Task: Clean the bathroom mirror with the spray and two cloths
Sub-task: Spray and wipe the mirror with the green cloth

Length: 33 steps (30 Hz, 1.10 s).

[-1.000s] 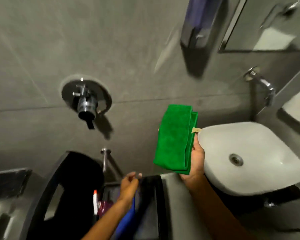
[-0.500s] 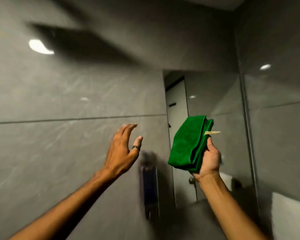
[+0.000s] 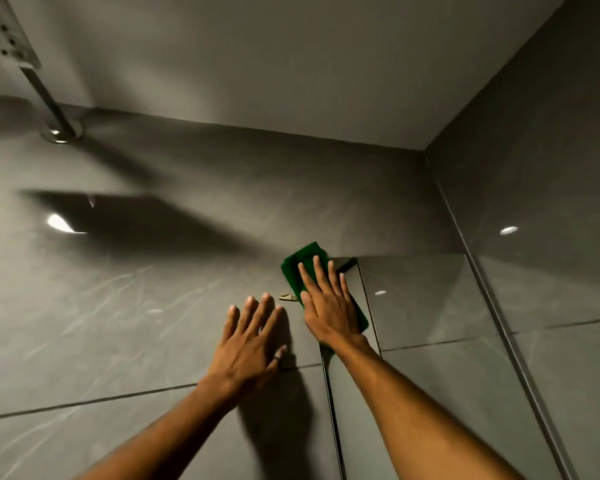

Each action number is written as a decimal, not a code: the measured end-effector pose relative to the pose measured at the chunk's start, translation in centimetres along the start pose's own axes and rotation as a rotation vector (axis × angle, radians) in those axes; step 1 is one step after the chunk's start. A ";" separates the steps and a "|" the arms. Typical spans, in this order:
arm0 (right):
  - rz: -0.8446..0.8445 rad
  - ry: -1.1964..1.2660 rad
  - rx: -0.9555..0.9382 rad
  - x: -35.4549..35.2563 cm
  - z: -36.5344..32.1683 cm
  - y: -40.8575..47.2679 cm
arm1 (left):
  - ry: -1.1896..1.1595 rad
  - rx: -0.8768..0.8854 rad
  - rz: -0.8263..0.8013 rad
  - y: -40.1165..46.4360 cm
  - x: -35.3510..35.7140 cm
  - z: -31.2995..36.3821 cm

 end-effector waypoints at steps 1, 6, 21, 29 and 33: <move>0.034 -0.015 -0.039 0.0 0.3 0.4 | 0.032 -0.001 0.020 0.4 0.2 0.1; 0.109 0.018 -0.082 0.4 2.8 1.5 | 0.121 -0.006 0.190 1.1 1.2 1.4; 0.200 0.047 0.599 -6.1 32.2 6.1 | 0.278 -0.009 0.285 1.1 1.5 2.0; 0.225 0.121 0.763 -5.3 32.9 2.6 | 0.276 -0.011 0.294 1.1 1.4 1.9; 0.210 0.068 0.592 -3.7 26.6 0.4 | 0.258 -0.001 0.305 1.1 1.6 1.9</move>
Point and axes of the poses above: each hand's wrist, its own y-axis towards the middle knuckle, its own x-axis out of the palm, z = x × y, the point moved 8 cm from there along y, towards the middle knuckle, and after that the axes turned 9 degrees about x, right-handed, at the moved point
